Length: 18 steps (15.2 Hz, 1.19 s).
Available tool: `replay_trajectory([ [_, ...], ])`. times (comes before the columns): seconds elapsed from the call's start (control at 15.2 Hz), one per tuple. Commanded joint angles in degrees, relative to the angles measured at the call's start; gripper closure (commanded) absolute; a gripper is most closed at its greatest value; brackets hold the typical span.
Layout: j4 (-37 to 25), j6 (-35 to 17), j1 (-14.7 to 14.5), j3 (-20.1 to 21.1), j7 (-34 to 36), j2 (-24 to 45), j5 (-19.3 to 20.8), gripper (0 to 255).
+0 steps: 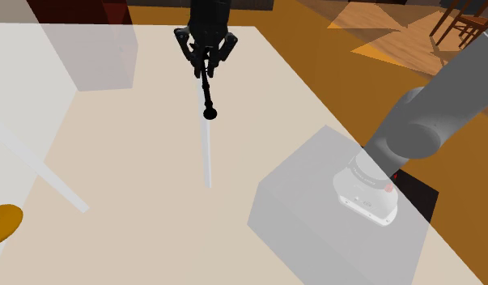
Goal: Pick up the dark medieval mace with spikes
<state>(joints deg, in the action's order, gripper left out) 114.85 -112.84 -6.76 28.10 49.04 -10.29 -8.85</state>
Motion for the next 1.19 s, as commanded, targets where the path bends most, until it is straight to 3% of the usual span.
replay_trajectory([
  [0.0,0.0,0.0,0.0,0.0,0.0,0.0,0.0,255],
  [0.4,0.0,-0.1,0.0,0.0,0.0,0.1,0.0,255],
  [1.12,-8.5,8.4,0.3,-0.4,0.7,0.1,0.5,255],
])
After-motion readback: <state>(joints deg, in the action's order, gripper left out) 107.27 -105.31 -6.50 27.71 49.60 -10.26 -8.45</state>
